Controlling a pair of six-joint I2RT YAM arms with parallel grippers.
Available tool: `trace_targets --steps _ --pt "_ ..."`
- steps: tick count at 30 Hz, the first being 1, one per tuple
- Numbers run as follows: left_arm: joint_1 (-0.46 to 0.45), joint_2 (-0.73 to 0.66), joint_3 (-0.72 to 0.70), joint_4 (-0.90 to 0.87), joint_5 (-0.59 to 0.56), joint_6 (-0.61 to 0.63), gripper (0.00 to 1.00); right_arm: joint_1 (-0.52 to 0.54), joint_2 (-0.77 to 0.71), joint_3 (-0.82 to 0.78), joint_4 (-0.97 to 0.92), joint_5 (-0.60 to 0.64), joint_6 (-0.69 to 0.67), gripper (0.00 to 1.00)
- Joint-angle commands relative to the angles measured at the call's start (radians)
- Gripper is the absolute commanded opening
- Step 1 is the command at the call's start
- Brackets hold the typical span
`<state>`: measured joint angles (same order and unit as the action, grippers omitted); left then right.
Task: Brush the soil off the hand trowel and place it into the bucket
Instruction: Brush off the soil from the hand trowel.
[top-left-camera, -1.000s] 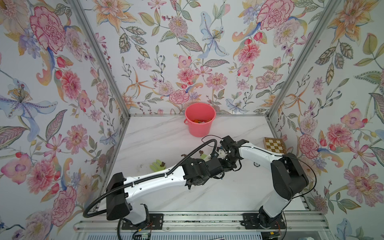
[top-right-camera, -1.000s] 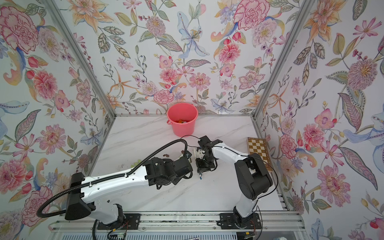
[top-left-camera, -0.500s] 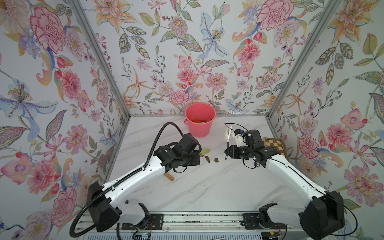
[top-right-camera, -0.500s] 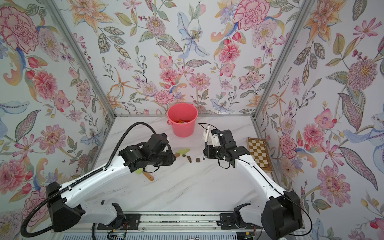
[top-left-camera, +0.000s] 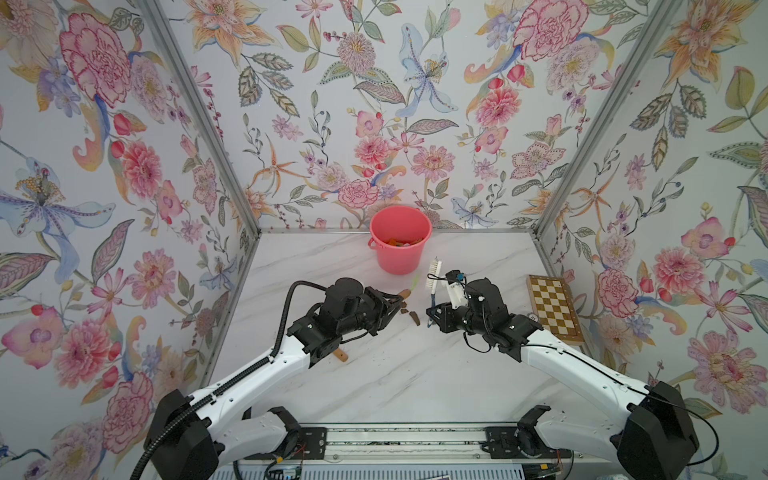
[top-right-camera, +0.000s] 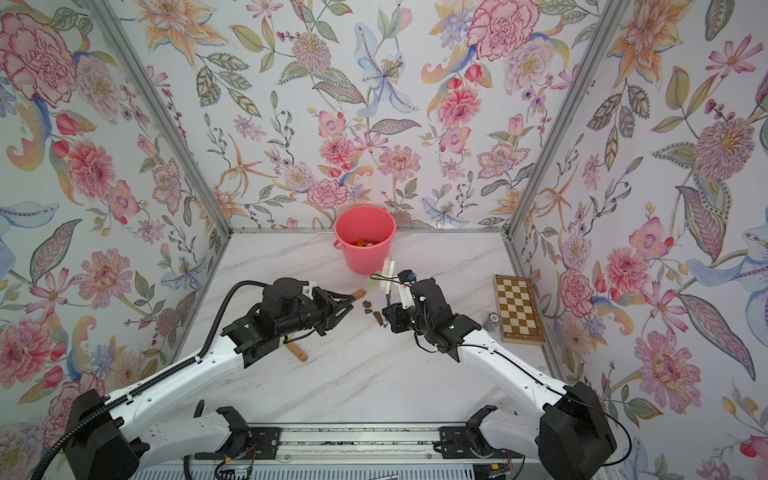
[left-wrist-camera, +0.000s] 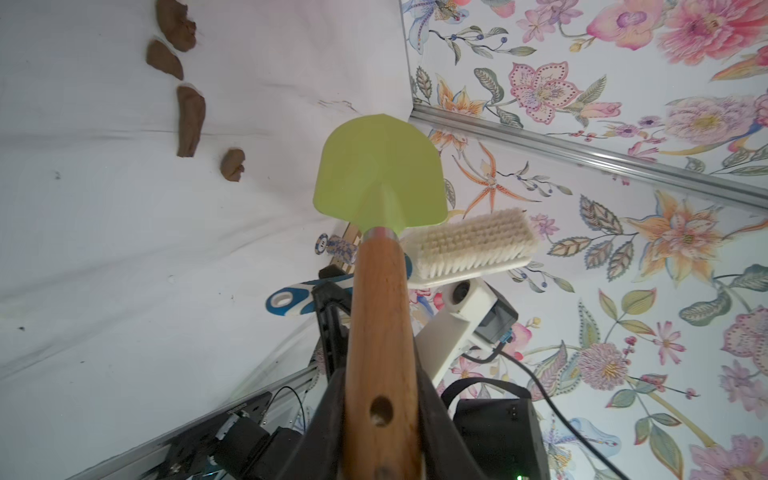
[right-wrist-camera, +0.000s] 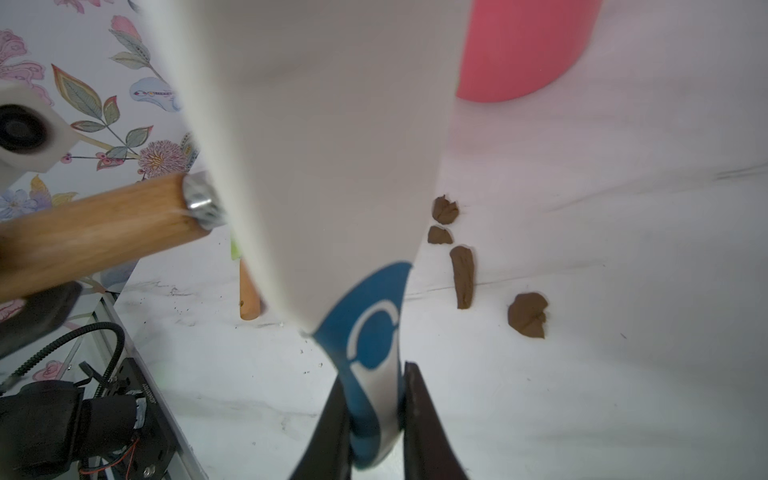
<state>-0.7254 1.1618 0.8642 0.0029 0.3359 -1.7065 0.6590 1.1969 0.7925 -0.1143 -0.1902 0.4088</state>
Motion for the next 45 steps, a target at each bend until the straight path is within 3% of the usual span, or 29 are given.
trace_targets --steps 1,13,20,24,32,39,45 --pt "0.006 -0.004 0.018 0.086 0.042 -0.079 0.00 0.026 0.023 -0.011 0.084 0.085 -0.033 0.02" --pt "-0.015 0.053 0.028 0.193 0.087 -0.120 0.00 0.016 0.129 0.010 0.101 0.097 -0.061 0.02" --pt "-0.034 0.072 0.068 0.217 0.095 -0.110 0.00 -0.145 0.224 0.000 0.148 0.093 -0.052 0.01" --pt "-0.034 0.056 0.069 0.219 0.082 -0.102 0.00 -0.223 0.188 -0.009 0.113 0.061 -0.029 0.00" --pt "-0.034 0.073 0.069 0.255 0.083 -0.108 0.00 -0.131 -0.078 -0.033 0.014 0.046 -0.044 0.01" --pt "-0.037 0.117 0.115 0.276 0.119 -0.096 0.00 -0.063 -0.046 -0.044 0.026 0.025 -0.042 0.02" --pt "-0.051 0.121 0.126 0.272 0.130 -0.087 0.00 -0.066 0.075 0.001 0.070 0.051 -0.083 0.02"
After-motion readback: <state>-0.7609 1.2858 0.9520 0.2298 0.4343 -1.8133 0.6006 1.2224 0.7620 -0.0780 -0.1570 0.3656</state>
